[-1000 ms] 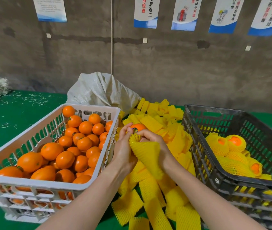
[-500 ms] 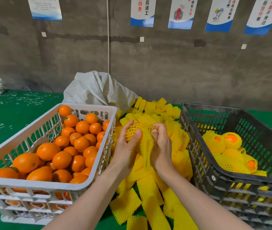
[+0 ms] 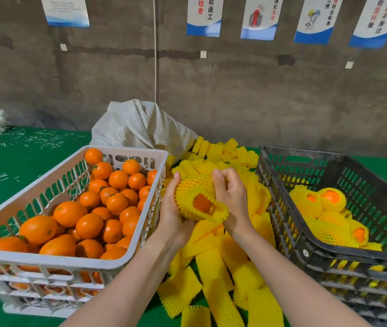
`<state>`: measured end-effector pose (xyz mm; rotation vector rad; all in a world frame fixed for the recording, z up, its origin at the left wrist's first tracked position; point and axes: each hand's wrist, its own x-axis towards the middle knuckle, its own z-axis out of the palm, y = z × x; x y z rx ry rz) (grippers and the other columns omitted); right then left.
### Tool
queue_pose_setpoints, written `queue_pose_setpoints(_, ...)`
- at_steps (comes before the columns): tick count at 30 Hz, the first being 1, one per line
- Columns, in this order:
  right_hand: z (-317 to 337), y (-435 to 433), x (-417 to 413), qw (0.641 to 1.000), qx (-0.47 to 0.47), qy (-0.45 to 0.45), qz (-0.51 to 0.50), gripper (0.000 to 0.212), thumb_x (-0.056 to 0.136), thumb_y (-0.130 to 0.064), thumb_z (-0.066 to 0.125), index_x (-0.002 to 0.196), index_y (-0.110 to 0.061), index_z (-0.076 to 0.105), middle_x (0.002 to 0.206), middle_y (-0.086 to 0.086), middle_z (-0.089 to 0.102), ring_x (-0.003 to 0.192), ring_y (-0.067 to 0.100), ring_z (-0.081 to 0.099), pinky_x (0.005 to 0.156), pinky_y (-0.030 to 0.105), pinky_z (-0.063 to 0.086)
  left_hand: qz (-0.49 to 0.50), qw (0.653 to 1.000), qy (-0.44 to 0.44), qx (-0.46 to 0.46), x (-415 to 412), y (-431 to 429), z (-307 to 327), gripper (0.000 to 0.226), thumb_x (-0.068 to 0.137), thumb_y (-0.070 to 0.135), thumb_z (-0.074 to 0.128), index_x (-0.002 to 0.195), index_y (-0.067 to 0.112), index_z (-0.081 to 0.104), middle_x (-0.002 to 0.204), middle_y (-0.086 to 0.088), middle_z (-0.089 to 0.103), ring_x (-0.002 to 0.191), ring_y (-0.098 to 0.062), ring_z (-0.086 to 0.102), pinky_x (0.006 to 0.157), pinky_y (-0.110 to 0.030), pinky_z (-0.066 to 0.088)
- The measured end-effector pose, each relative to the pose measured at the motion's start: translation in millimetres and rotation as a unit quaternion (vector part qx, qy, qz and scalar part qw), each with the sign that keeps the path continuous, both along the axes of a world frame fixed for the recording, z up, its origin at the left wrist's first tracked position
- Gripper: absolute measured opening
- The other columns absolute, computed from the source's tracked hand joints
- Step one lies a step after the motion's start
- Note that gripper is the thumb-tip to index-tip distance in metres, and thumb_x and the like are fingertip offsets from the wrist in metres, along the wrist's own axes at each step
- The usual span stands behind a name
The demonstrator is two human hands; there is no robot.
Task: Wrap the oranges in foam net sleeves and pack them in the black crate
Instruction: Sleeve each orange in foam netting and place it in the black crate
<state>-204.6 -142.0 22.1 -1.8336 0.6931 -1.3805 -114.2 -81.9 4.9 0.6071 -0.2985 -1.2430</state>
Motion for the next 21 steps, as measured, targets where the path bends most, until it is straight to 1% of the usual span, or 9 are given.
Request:
queue_pose_setpoints(4,-2.6,-4.2,-0.9,0.997,0.049,-0.043,0.041,0.033,0.093,-0.028,0.049,0.063,-0.014,0.043,0.058,-0.002,0.039,0.056,0.006,0.036,0.053,0.025,0.032,-0.061,0.997,0.04,0.009,-0.4,3.0,6.8,0.047,0.079,0.048,0.062,0.106,0.01,0.066,0.094,-0.014,0.073,0.079,-0.026,0.073,0.06,-0.036,0.058)
queue_pose_setpoints(7,-9.8,-0.8,2.4,0.991,0.103,-0.065,0.056,0.037,0.093,-0.034,0.044,0.063,-0.012,0.04,0.06,0.008,0.035,0.061,0.017,0.033,0.056,0.034,0.029,-0.04,0.998,0.034,0.027,-2.0,-1.3,6.6,0.05,0.083,0.051,0.057,0.111,0.01,0.064,0.092,-0.013,0.073,0.077,-0.025,0.073,0.066,-0.036,0.056)
queue_pose_setpoints(9,-13.8,1.5,4.9,0.984,0.145,-0.08,0.064,0.038,0.095,-0.032,0.041,0.062,-0.013,0.04,0.06,0.007,0.036,0.063,0.019,0.034,0.059,0.036,0.031,-0.004,0.999,0.003,0.04,-3.4,-4.7,3.7,0.048,0.087,0.05,0.053,0.114,0.011,0.062,0.09,-0.012,0.074,0.077,-0.022,0.073,0.066,-0.034,0.055)
queue_pose_setpoints(11,-14.6,1.4,2.9,0.973,0.203,-0.078,0.081,0.045,0.096,-0.037,0.037,0.059,-0.013,0.046,0.057,0.003,0.048,0.063,0.019,0.044,0.063,0.036,0.038,0.041,0.997,-0.023,0.062,-2.4,-6.3,2.7,0.05,0.09,0.047,0.053,0.124,0.012,0.058,0.096,-0.013,0.074,0.08,-0.022,0.072,0.062,-0.032,0.056)
queue_pose_setpoints(13,-10.0,-0.9,-3.3,0.947,0.301,-0.04,0.1,0.049,0.094,-0.053,0.032,0.068,-0.022,0.059,0.071,-0.001,0.067,0.078,0.018,0.06,0.078,0.037,0.049,0.082,0.992,-0.046,0.085,0.4,-6.5,4.1,0.051,0.089,0.046,0.056,0.13,0.015,0.055,0.107,-0.013,0.071,0.089,-0.024,0.07,0.064,-0.034,0.057)
queue_pose_setpoints(15,-7.1,-2.4,-6.5,0.909,0.386,0.003,0.156,0.054,0.087,-0.067,0.027,0.09,-0.028,0.063,0.099,0.001,0.069,0.1,0.021,0.062,0.091,0.039,0.049,0.132,0.982,-0.086,0.103,1.1,-8.2,4.3,0.046,0.087,0.046,0.06,0.124,0.018,0.058,0.105,-0.008,0.069,0.091,-0.022,0.067,0.07,-0.035,0.056)
queue_pose_setpoints(17,-3.6,1.9,-3.4,0.887,0.415,0.011,0.203,0.062,0.08,-0.069,0.036,0.117,-0.024,0.059,0.117,0.005,0.064,0.11,0.023,0.059,0.096,0.041,0.048,0.184,0.963,-0.146,0.132,-1.3,-11.3,1.8,0.034,0.086,0.046,0.062,0.112,0.025,0.058,0.098,-0.001,0.067,0.09,-0.019,0.064,0.078,-0.037,0.055)
queue_pose_setpoints(19,-2.0,5.3,1.5,0.888,0.415,0.002,0.198,0.076,0.071,-0.064,0.048,0.132,-0.018,0.051,0.128,0.009,0.059,0.116,0.026,0.056,0.103,0.045,0.043,0.227,0.942,-0.205,0.136,-3.2,-12.0,-0.5,0.02,0.089,0.043,0.06,0.093,0.024,0.061,0.093,-0.004,0.066,0.091,-0.023,0.064,0.086,-0.039,0.052)
queue_pose_setpoints(21,-1.9,8.1,2.8,0.903,0.39,-0.004,0.183,0.074,0.072,-0.062,0.05,0.131,-0.017,0.053,0.127,0.009,0.06,0.115,0.025,0.057,0.104,0.046,0.042,0.275,0.914,-0.281,0.103,-2.9,-9.5,-4.6,0.033,0.093,0.04,0.055,0.065,0.022,0.054,0.071,-0.007,0.057,0.07,-0.024,0.058,0.073,-0.036,0.048)
